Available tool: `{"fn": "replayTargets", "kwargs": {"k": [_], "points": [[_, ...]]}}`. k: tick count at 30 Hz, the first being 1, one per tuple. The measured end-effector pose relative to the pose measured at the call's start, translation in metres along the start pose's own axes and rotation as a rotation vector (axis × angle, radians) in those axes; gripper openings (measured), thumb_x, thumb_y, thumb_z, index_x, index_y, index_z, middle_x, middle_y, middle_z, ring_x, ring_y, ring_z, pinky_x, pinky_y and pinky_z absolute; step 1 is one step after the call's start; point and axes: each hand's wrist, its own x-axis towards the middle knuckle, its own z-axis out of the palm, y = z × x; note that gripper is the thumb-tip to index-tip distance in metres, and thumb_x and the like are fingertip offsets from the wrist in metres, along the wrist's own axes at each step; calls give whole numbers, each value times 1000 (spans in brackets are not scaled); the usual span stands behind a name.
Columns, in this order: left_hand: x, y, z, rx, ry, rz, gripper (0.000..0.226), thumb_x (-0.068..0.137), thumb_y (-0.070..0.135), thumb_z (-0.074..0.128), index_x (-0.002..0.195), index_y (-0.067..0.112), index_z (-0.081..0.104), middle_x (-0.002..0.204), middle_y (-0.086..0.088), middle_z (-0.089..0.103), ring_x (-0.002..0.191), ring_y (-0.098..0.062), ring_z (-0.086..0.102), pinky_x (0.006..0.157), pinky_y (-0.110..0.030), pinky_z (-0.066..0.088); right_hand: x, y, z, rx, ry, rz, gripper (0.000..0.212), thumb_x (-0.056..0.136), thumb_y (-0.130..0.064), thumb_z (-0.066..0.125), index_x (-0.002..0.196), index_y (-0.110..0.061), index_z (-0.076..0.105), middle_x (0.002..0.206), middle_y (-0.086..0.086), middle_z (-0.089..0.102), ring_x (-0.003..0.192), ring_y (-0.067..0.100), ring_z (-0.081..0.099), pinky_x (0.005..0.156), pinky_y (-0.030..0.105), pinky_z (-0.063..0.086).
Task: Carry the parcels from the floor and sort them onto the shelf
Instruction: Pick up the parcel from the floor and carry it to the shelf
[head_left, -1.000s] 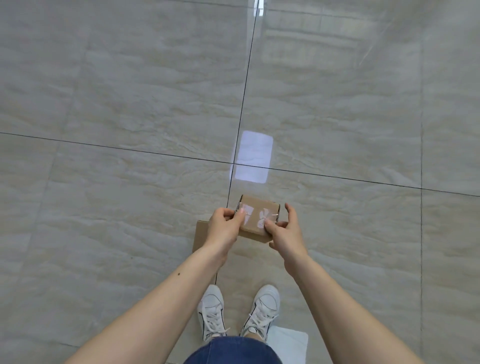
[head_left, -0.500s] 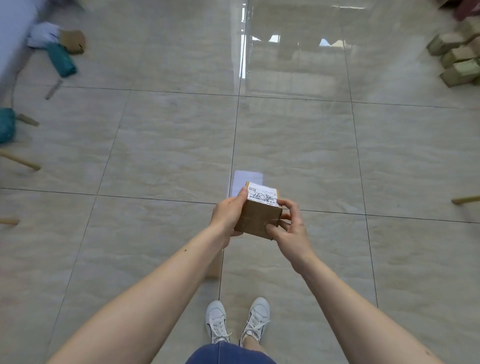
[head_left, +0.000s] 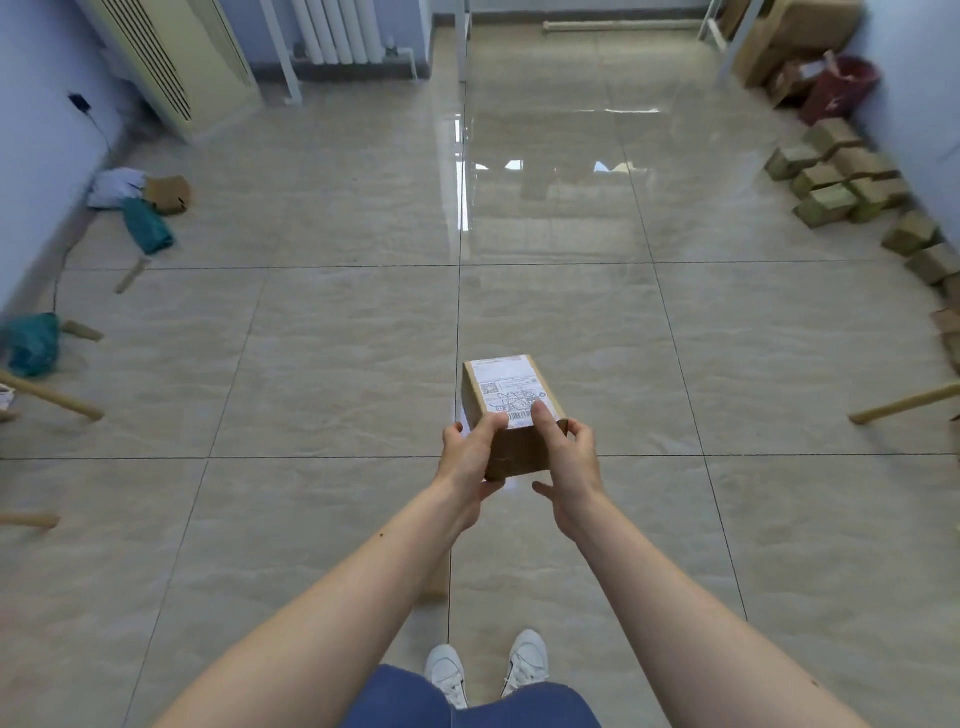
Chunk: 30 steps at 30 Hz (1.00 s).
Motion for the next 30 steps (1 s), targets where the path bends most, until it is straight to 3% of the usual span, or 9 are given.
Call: {"fn": "replayTargets", "kwargs": {"k": [4, 7, 9, 13, 17, 19, 23, 27, 30], "points": [[-19, 8, 4, -4, -45, 28, 68, 74, 34, 70, 132, 18, 38, 115, -7, 67, 98, -25, 67, 76, -40, 52, -14, -13, 5, 104, 3, 25, 56, 82, -50, 72, 124, -18, 52, 124, 6, 65, 112, 26, 66, 75, 46, 59], [-30, 21, 1, 70, -74, 16, 87, 59, 44, 77, 131, 18, 36, 113, -5, 67, 110, -28, 66, 93, -57, 47, -21, -25, 1, 132, 14, -7, 49, 86, -40, 70, 124, -14, 54, 123, 12, 67, 110, 30, 68, 71, 45, 61], [-33, 31, -2, 74, -85, 20, 87, 61, 51, 81, 130, 20, 35, 117, -5, 67, 109, -26, 66, 98, -64, 41, -26, -33, -4, 128, 11, -27, 50, 83, -41, 68, 124, -15, 56, 123, 11, 68, 110, 29, 68, 71, 46, 62], [-37, 49, -6, 55, -91, 83, 83, 65, 57, 76, 133, 26, 41, 121, -5, 64, 106, -25, 63, 102, -59, 44, -35, -47, -15, 52, -45, -48, 55, 71, -44, 63, 120, -18, 61, 119, 8, 69, 97, 23, 68, 60, 40, 60], [-43, 55, -4, -5, -85, 100, 65, 71, 39, 76, 129, 21, 52, 104, -5, 65, 93, -25, 64, 84, -48, 58, -40, -54, -21, 12, -86, -71, 54, 73, -45, 61, 120, -19, 59, 109, 5, 67, 89, 21, 65, 60, 37, 59], [-45, 56, -2, -69, -57, 111, 64, 71, 34, 78, 128, 16, 53, 98, -7, 64, 89, -26, 64, 79, -49, 59, -41, -56, -21, 19, -83, -60, 57, 76, -49, 65, 124, -20, 54, 110, 6, 67, 91, 23, 67, 61, 37, 59], [-49, 58, 3, -180, -26, 145, 66, 72, 29, 81, 126, 13, 45, 104, -12, 64, 91, -29, 65, 73, -51, 59, -45, -61, -18, 28, -118, 23, 79, 61, -60, 74, 126, -18, 57, 119, 15, 69, 102, 31, 72, 68, 45, 63], [-53, 63, 2, -124, -53, 129, 72, 69, 38, 85, 125, 16, 45, 112, -11, 63, 106, -32, 64, 92, -62, 52, -50, -74, -18, 40, -131, -16, 31, 84, -45, 66, 103, -20, 66, 105, 13, 70, 93, 29, 69, 78, 47, 61], [-57, 71, -4, -41, -56, 111, 73, 63, 54, 84, 118, 24, 45, 121, -9, 60, 113, -32, 60, 98, -63, 45, -48, -84, -25, 20, -107, -24, 22, 87, -41, 63, 98, -21, 64, 101, 8, 66, 93, 25, 64, 89, 51, 58]]}}
